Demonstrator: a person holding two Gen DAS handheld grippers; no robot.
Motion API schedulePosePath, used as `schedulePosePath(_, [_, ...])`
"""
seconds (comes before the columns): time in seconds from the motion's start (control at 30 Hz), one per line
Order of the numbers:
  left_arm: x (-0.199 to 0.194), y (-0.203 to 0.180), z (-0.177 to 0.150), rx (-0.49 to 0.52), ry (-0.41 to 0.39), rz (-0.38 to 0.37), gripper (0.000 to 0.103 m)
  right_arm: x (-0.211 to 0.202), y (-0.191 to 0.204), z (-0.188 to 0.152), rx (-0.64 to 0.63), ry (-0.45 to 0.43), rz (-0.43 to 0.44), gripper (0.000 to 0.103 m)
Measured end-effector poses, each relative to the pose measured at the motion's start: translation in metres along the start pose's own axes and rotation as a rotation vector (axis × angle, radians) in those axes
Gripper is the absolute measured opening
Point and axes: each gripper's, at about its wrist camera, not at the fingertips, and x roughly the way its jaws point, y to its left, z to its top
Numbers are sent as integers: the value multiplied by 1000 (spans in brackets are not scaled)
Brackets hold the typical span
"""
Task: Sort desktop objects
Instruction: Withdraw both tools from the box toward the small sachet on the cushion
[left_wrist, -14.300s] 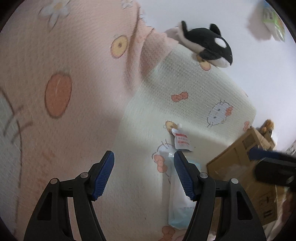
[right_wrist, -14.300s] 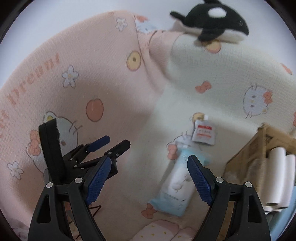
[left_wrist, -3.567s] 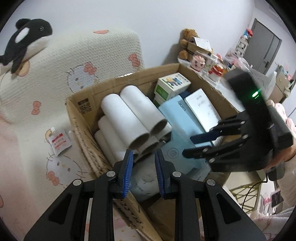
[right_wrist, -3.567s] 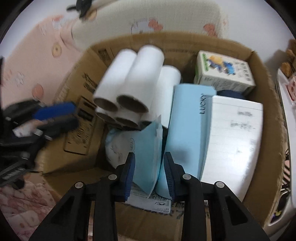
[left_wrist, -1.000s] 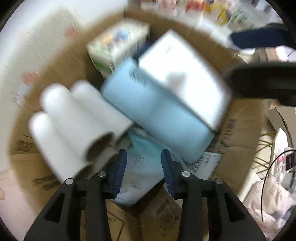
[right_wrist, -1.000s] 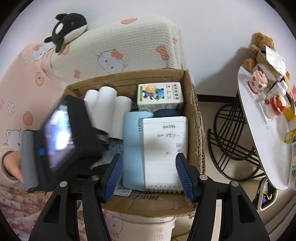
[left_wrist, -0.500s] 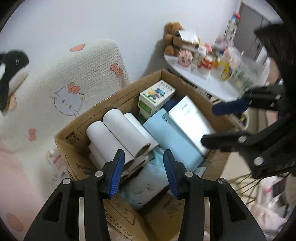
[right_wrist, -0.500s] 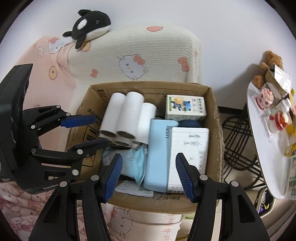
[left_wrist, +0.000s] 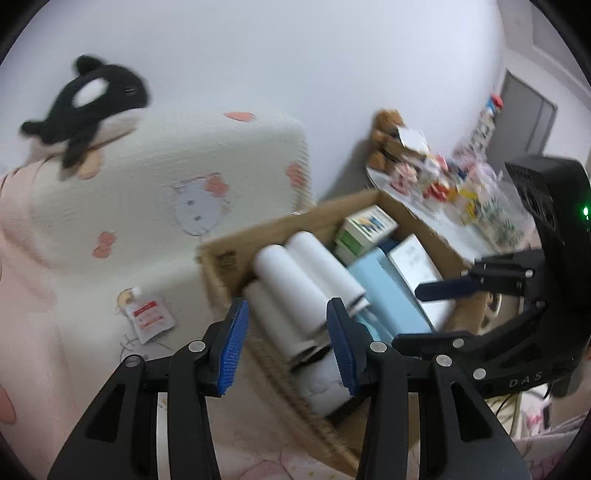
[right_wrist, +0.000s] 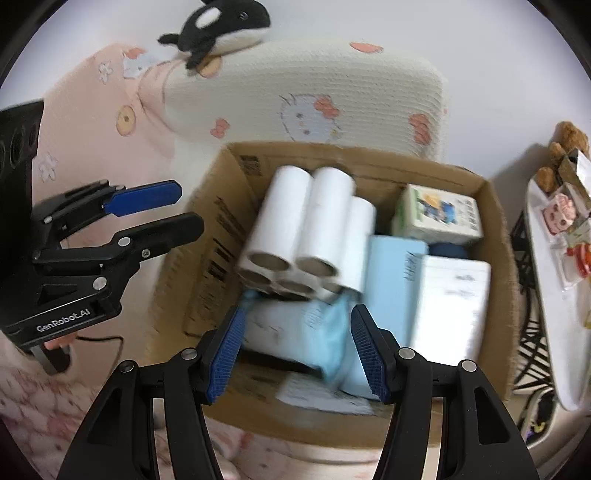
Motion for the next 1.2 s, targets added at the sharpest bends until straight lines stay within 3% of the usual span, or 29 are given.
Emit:
schedulePosePath(0.07, [-6,19,-3,-61,-12,-11,57,1,14,7,1,-25,36,57])
schedulePosePath(0.27, [-23,69,-9,-207,-62,40,57,6,56,32,-41,-60,83,57])
schedulePosePath(0.43, [-41,107,-23,-284,-99,62,58,7,93,53,-112,-106,39,57])
schedulePosePath(0.63, [-56,159,-47,-418,-126,98,58,1,123,75,-80,-220,104,57])
schedulePosePath(0.87, [-63,204,-73,-544,-151,138,58,11,167,71,-102,-419,42,57])
schedulePosePath(0.93, [-60,214,-79,-565,-135,137,58,16,179,67,-134,-459,71,57])
schedulePosePath(1.03, [-55,224,-88,-573,-108,158,58,36,188,66,-122,-453,181,57])
schedulePosePath(1.2, [-46,242,-103,-610,-93,183,58,80,185,64,-46,-393,214,57])
